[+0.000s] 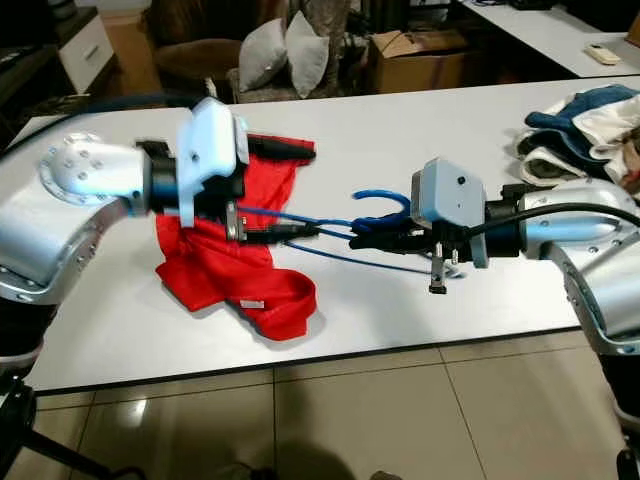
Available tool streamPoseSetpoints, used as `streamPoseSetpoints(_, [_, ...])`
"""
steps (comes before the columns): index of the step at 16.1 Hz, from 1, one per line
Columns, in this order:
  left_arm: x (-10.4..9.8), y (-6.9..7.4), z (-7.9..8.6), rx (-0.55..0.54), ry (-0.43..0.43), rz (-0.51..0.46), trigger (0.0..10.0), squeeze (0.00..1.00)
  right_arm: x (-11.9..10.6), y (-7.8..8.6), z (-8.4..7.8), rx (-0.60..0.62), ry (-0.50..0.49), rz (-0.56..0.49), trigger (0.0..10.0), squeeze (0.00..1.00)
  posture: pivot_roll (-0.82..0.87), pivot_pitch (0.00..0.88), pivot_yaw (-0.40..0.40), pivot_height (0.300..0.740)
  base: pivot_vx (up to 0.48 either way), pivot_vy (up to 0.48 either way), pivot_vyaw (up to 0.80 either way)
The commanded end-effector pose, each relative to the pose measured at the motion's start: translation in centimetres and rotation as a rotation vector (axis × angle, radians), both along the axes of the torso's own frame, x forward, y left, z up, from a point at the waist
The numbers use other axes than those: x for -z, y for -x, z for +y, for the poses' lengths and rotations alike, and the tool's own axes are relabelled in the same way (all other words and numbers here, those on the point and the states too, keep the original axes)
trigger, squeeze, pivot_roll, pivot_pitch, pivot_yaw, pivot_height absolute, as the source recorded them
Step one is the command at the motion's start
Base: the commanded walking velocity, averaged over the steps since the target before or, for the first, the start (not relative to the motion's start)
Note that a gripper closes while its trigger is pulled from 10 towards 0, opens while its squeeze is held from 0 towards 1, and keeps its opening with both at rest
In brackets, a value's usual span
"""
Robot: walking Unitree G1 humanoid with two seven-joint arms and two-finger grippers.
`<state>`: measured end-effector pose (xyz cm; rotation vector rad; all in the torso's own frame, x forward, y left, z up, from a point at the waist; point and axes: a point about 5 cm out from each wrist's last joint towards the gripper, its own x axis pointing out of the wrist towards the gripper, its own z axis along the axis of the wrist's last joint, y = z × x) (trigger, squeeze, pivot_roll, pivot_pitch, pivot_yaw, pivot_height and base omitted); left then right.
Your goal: Hang hanger
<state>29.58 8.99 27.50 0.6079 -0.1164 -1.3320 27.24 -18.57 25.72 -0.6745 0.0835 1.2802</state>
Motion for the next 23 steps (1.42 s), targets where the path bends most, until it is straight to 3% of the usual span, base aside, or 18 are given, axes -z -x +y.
streamPoseSetpoints(1, [0.7, -0.2, 0.2, -0.013, -0.035, 0.037, 0.0, 0.00, -0.5, 0.0, 0.1, -0.036, 0.029, -0.020, 10.0, 0.00, -0.16, 0.041, 0.092, 0.740, 0.000, 0.000, 0.00])
streamPoseSetpoints(5, [1.2, -0.7, -0.2, -0.044, 0.003, 0.112, 0.0, 0.00, -0.9, -0.3, 0.3, -0.075, 0.055, -0.021, 10.0, 0.00, -0.17, 0.043, 0.080, 0.740, 0.000, 0.000, 0.00])
streamPoseSetpoints(8, [1.4, -0.3, -0.4, -0.026, -0.015, 0.116, 0.0, 0.00, -1.0, -0.5, 0.3, -0.081, 0.066, -0.025, 10.0, 0.00, -0.16, 0.041, 0.076, 0.740, 0.000, 0.000, 0.00])
streamPoseSetpoints(10, [1.6, 0.0, -0.5, -0.026, -0.048, 0.085, 0.0, 0.00, -1.1, -0.8, 0.4, -0.074, 0.060, -0.041, 10.0, 0.00, -0.16, 0.040, 0.073, 0.740, 0.000, 0.000, 0.00])
streamPoseSetpoints(14, [1.1, -0.2, -0.6, -0.033, -0.027, 0.019, 0.0, 0.00, -1.0, -1.0, 0.6, -0.076, 0.053, -0.049, 10.0, 0.00, -0.15, 0.036, 0.070, 0.740, 0.000, 0.000, 0.00])
streamPoseSetpoints(17, [1.2, 0.4, -0.9, 0.024, -0.066, -0.039, 0.0, 0.00, -0.9, -1.2, 0.8, -0.084, 0.049, -0.054, 10.0, 0.00, -0.15, 0.026, 0.072, 0.740, 0.000, 0.000, 0.00])
streamPoseSetpoints(19, [1.5, 0.5, -0.9, 0.031, -0.100, -0.032, 0.0, 0.00, -0.8, -1.2, 0.9, -0.087, 0.047, -0.056, 10.0, 0.00, -0.15, 0.020, 0.074, 0.740, 0.000, 0.000, 0.00])
streamPoseSetpoints(23, [2.3, -0.7, -0.5, -0.064, -0.149, -0.009, 0.0, 0.00, -0.8, -1.1, 1.4, -0.109, 0.043, -0.057, 10.0, 0.00, -0.15, 0.018, 0.079, 0.740, 0.000, 0.000, 0.00])
